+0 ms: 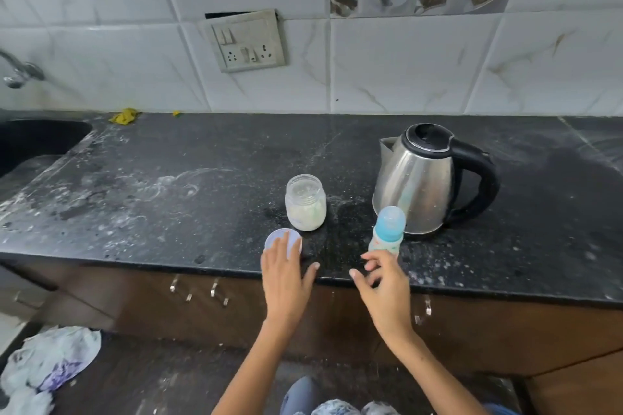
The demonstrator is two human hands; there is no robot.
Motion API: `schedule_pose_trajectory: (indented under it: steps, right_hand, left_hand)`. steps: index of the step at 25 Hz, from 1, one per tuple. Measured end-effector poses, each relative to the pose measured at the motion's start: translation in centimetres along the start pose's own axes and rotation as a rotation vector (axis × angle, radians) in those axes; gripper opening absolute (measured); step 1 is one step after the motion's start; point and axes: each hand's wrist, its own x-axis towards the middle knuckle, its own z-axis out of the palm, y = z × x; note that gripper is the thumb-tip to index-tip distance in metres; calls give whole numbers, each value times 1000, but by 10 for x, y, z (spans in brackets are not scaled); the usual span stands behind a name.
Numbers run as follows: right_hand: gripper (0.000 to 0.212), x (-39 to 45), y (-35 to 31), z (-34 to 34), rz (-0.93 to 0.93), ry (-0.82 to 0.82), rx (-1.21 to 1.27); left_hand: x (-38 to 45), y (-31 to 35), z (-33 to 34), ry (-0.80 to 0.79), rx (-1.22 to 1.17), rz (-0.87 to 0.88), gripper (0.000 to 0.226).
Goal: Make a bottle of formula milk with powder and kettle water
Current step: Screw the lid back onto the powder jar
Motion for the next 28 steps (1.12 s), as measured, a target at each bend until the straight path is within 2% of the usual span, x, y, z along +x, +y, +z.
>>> schedule_pose_trajectory:
  steps: [3,6,9,11,13,15,17,18,19,21,23,26,28]
  right_hand:
    - [26,13,-20,23,-22,-156,-23]
    - [23,26,-28,43,7,-262,-74]
    - [27,40,-29,60,166,-369,-9]
    - [30,49,-35,64,455,-473,277]
    - [37,55,-39,63,740,-597,733]
    - [43,59,-39,58,838,-619,1053]
    - [44,65,-41,52,806,-565,1122]
    - [47,69,-43,51,744,-521,1043]
    - [54,75,-43,49,654,-457,861]
    - [69,94,-45,43,401,-256,312]
    - [78,115,-52,43,159,-190,-90]
    - [83,137,-70,61,57,-291,-220]
    - [82,147,-79,75,24,-347,-330]
  left_hand:
    - [22,-28,-11,-171,133,-207,84]
    - [40,-37,-11,-245,201,-195,90]
    - [42,-39,-13,-182,83,-162,91]
    - [36,-36,-16,-119,-164,-104,89]
    - [34,-28,-20,-135,-387,-60,85]
    - [37,-22,-25,-168,-535,-54,81]
    - [43,-20,-27,-171,-614,-32,82]
    - [47,-21,-28,-166,-638,-18,85]
    - [49,-23,-28,-146,-657,-25,89]
    - [58,-28,-27,-65,-682,-115,91]
    - [71,-30,-24,-29,-666,-219,90]
    - [99,-29,-17,-91,-631,-222,99]
    - [115,-25,-12,-127,-676,-208,96]
